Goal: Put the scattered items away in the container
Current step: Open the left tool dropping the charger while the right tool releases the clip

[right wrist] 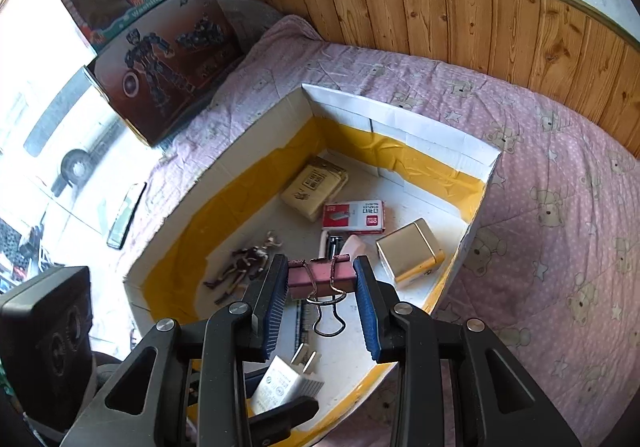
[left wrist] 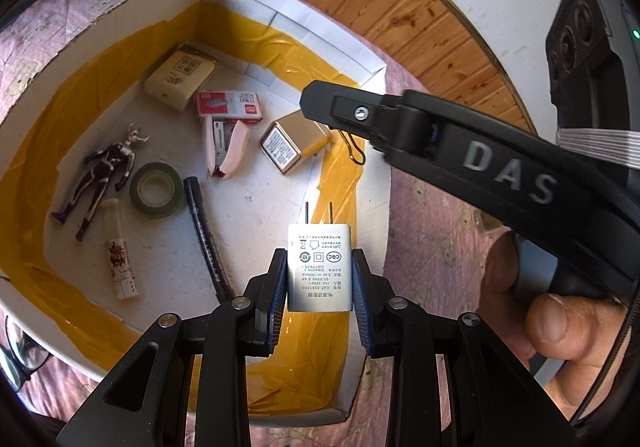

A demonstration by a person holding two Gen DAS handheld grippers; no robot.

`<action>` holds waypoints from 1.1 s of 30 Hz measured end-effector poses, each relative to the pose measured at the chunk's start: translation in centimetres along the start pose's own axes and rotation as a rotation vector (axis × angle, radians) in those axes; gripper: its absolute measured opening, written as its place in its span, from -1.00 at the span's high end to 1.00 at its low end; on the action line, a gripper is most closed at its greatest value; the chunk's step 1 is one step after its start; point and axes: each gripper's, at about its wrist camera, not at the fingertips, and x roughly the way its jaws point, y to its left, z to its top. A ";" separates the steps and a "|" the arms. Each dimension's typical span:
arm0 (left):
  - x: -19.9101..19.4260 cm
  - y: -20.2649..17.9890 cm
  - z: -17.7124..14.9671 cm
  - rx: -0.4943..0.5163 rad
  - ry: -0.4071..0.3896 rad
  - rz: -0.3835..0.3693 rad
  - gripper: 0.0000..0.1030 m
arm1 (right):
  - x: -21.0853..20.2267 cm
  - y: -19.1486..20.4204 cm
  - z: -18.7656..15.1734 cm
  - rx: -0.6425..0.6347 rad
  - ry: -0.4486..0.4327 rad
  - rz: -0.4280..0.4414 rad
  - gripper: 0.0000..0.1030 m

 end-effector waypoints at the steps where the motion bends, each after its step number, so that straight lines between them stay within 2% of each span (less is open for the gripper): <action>1: 0.1 0.0 0.0 -0.002 0.003 0.001 0.39 | 0.3 -0.1 0.1 -0.008 0.008 -0.009 0.33; 6: 0.3 0.1 0.2 -0.011 0.002 0.001 0.38 | 1.9 -0.5 0.5 -0.029 0.032 -0.039 0.31; 8: 0.3 0.3 0.2 -0.023 -0.001 -0.009 0.12 | 2.4 -0.8 0.6 -0.028 0.033 -0.050 0.30; 10: 0.2 0.4 0.3 -0.033 -0.008 0.000 0.05 | 2.6 -1.2 0.6 -0.017 0.028 -0.055 0.19; 15: 0.0 0.8 0.2 -0.043 -0.010 0.006 0.04 | 2.8 -1.8 0.4 0.006 0.025 -0.046 0.18; 22: -0.5 0.8 0.1 -0.004 -0.038 0.049 0.01 | 2.7 -2.2 0.0 0.022 0.040 -0.035 0.18; 33: -2.7 -0.9 -0.8 0.168 -0.201 0.308 -0.03 | 1.0 -1.3 -1.4 -0.037 0.068 -0.052 0.15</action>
